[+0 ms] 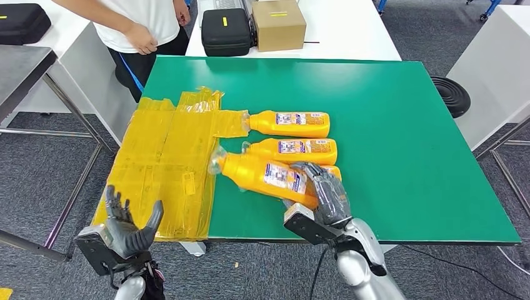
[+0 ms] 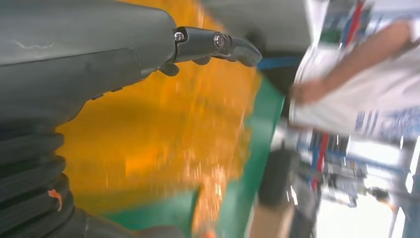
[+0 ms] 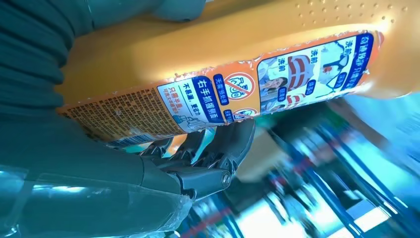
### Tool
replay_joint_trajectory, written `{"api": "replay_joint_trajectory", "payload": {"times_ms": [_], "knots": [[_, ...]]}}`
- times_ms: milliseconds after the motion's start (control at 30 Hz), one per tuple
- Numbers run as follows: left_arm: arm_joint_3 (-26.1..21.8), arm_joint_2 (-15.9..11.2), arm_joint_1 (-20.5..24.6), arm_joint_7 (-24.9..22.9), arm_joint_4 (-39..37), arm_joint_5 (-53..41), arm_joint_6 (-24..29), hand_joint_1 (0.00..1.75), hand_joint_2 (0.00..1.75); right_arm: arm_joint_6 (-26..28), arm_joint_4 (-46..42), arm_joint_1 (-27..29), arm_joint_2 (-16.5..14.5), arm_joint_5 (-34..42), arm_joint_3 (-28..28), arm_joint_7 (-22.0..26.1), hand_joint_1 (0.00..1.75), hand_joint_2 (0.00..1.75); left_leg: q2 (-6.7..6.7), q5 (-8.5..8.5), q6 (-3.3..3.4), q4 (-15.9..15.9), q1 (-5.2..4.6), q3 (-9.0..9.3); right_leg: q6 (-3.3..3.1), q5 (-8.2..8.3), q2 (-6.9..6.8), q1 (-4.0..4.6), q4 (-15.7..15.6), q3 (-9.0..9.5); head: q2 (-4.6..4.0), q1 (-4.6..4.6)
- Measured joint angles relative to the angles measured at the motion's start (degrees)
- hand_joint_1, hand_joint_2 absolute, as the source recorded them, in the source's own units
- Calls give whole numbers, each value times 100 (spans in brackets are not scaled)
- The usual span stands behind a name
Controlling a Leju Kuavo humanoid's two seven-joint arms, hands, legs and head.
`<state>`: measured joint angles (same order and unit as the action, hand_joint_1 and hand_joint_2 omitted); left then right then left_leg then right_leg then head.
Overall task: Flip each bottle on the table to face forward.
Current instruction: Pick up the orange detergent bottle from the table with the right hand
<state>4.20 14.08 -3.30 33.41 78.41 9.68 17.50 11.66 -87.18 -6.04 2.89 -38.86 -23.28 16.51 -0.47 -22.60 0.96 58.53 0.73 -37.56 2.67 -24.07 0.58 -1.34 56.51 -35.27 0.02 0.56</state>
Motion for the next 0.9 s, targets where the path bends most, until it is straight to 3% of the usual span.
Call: {"api": "replay_joint_trajectory", "payload": {"times_ms": [233,500,900], "knots": [[-4,-124,283,-502,-99,652,-1380,0,175,354,-18,-87,-337,130,-2,441,175,175,-1,3,2,0,0,-1,0,1,-1,0,1,1,0,0],[315,-384,509,-1144,-416,1636,-3635,0,175,183,290,-205,-654,433,14,791,175,175,-1,2,2,0,0,-4,0,0,-1,0,1,-2,0,-1],[854,-607,854,-1174,-705,1377,-4010,0,175,-28,1154,-458,-1000,597,15,1038,175,175,-1,3,2,0,0,-4,-1,1,-2,0,3,-3,0,-1]]}}
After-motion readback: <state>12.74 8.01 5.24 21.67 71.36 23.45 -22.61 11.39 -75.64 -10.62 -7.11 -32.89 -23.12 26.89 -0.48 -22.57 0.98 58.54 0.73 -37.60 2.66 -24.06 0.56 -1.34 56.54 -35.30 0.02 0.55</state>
